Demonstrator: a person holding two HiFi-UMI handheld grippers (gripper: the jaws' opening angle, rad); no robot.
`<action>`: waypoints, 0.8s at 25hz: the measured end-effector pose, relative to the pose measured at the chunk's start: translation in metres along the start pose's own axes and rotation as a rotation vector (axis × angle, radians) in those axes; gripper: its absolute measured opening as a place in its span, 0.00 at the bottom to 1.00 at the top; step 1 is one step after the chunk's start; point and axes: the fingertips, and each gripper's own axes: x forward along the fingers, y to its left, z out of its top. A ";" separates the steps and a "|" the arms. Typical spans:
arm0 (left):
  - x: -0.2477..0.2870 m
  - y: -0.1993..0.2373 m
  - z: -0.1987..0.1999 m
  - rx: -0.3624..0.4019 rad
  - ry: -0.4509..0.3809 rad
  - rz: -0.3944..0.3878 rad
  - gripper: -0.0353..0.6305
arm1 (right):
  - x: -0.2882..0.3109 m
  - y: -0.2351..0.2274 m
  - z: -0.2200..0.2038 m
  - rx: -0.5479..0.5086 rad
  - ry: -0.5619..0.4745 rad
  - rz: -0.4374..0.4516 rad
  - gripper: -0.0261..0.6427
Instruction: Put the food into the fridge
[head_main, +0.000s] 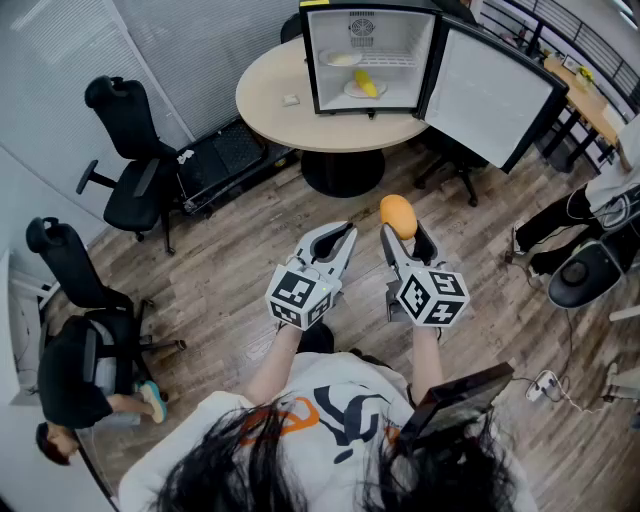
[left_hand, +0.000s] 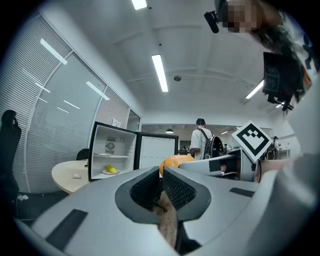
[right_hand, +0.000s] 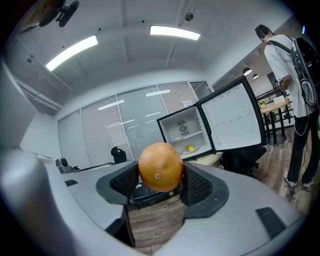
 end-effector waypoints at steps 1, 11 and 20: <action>-0.001 0.001 0.001 -0.001 0.001 0.002 0.08 | 0.000 0.002 -0.001 -0.001 0.004 0.000 0.47; -0.008 0.006 0.000 0.000 0.007 0.024 0.08 | 0.004 0.009 -0.004 -0.003 0.010 0.011 0.47; -0.007 0.003 -0.004 -0.001 0.020 0.041 0.08 | 0.001 0.001 -0.012 -0.015 0.035 0.014 0.47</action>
